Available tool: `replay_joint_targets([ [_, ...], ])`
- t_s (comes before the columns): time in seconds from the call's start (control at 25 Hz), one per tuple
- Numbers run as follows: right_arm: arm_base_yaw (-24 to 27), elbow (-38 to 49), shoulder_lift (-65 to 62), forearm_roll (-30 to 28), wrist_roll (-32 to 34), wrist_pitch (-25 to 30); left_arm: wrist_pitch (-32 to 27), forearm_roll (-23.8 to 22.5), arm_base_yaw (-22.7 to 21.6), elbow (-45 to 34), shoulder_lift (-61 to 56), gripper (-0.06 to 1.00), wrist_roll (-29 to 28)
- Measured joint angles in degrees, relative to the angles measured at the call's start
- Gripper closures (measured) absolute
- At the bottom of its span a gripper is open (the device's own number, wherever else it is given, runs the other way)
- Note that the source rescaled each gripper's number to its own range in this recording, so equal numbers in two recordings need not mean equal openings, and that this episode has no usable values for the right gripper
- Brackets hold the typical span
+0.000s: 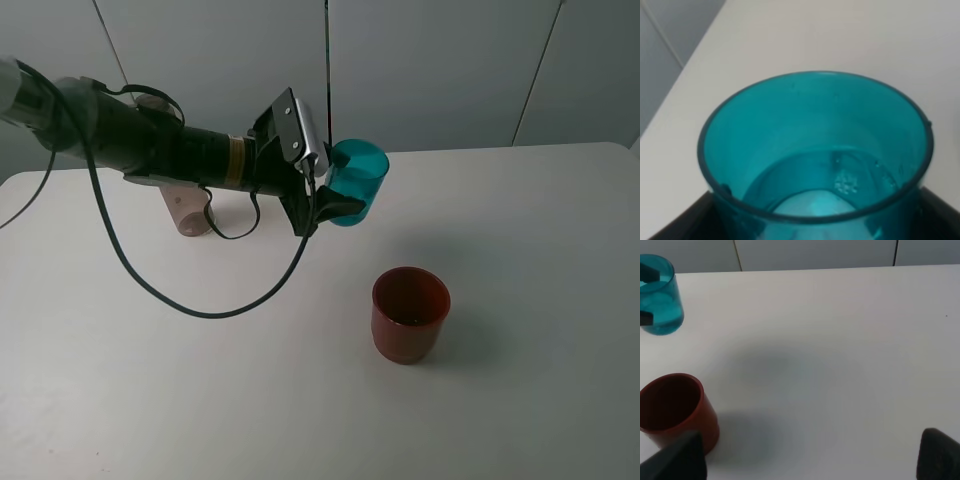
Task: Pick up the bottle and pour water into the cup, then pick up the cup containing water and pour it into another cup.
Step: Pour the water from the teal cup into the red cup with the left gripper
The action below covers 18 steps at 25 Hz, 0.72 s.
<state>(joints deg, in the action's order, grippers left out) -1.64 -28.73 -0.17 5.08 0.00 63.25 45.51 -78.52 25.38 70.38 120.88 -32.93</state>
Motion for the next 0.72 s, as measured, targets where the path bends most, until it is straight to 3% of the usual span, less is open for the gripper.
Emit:
replay_joint_targets([
  [0.16,0.0,0.0,0.0,0.0,0.0,0.0,1.4,-7.78,-0.11,0.0,-0.93,0.65,-1.7],
  [0.32,0.0,0.0,0.0,0.0,0.0,0.0,1.54,-12.51,-0.11,0.0,-2.46,0.66,-2.43],
  [0.48,0.0,0.0,0.0,0.0,0.0,0.0,1.64,-14.65,-0.21,-0.1,-3.67,0.66,-2.41],
  [0.72,0.0,0.0,0.0,0.0,0.0,0.0,-0.87,-18.07,0.24,-0.1,-6.05,0.66,2.37],
])
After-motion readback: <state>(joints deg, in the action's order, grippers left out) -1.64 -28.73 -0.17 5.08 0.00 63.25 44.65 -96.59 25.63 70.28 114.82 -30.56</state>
